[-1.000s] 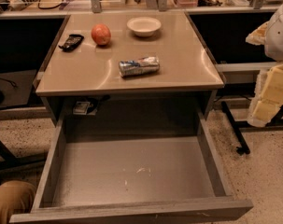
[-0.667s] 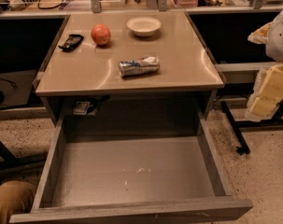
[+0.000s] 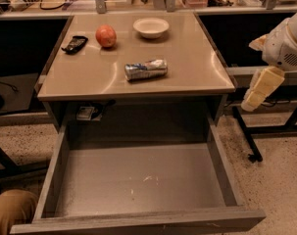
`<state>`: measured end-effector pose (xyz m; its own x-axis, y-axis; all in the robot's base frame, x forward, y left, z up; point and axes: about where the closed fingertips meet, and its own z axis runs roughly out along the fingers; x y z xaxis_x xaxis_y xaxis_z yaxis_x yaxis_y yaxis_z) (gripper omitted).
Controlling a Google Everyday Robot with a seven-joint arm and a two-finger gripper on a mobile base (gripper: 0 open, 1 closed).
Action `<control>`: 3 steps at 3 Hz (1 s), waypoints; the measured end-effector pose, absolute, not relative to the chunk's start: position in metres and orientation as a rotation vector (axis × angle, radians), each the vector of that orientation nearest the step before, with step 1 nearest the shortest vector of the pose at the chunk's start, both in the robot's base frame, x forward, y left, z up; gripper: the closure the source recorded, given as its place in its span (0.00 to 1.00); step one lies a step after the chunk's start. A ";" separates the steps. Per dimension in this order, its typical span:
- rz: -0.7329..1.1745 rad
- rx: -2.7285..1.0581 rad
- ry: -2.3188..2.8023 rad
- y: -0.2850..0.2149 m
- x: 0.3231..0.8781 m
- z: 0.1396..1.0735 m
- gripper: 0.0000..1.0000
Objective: Place redbull can into top drawer
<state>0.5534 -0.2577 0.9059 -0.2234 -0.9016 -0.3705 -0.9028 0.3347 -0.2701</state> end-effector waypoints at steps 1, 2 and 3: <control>0.014 -1.586 2.135 -0.253 0.560 0.904 0.00; 0.051 -1.606 2.066 -0.235 0.594 0.906 0.00; 0.095 -1.649 1.992 -0.203 0.640 0.902 0.00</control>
Offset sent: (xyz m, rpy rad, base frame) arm 0.0940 0.0516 0.0065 0.1110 -0.0722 0.1310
